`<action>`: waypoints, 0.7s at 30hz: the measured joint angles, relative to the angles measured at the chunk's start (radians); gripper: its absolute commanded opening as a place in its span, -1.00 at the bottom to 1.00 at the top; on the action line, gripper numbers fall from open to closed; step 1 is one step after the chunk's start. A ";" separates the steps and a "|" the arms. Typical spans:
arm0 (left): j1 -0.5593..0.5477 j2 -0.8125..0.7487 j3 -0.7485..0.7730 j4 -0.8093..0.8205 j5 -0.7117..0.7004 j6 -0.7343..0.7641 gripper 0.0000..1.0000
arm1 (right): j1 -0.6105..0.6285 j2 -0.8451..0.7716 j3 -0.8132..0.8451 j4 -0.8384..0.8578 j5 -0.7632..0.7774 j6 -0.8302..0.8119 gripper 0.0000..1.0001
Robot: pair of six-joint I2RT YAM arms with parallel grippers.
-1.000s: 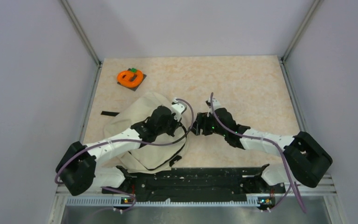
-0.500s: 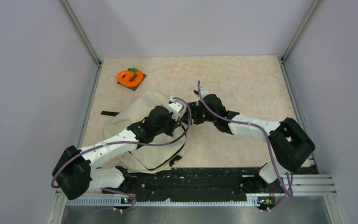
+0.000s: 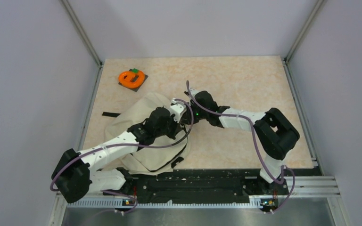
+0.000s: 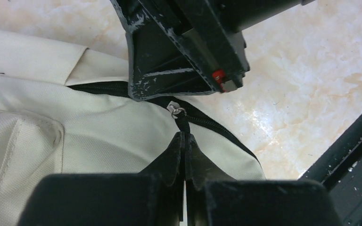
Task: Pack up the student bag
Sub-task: Zip the student bag at the center of the board.
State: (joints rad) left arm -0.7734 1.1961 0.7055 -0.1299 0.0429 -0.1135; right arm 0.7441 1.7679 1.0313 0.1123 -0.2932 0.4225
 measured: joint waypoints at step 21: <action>-0.053 -0.132 -0.006 -0.043 0.120 -0.130 -1.00 | 0.006 0.043 0.196 -0.156 0.166 -0.005 -1.00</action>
State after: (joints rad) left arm -0.8265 1.0645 0.6994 -0.1734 0.1631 -0.2436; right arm 0.7498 1.8114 1.2274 -0.0433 -0.1276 0.4179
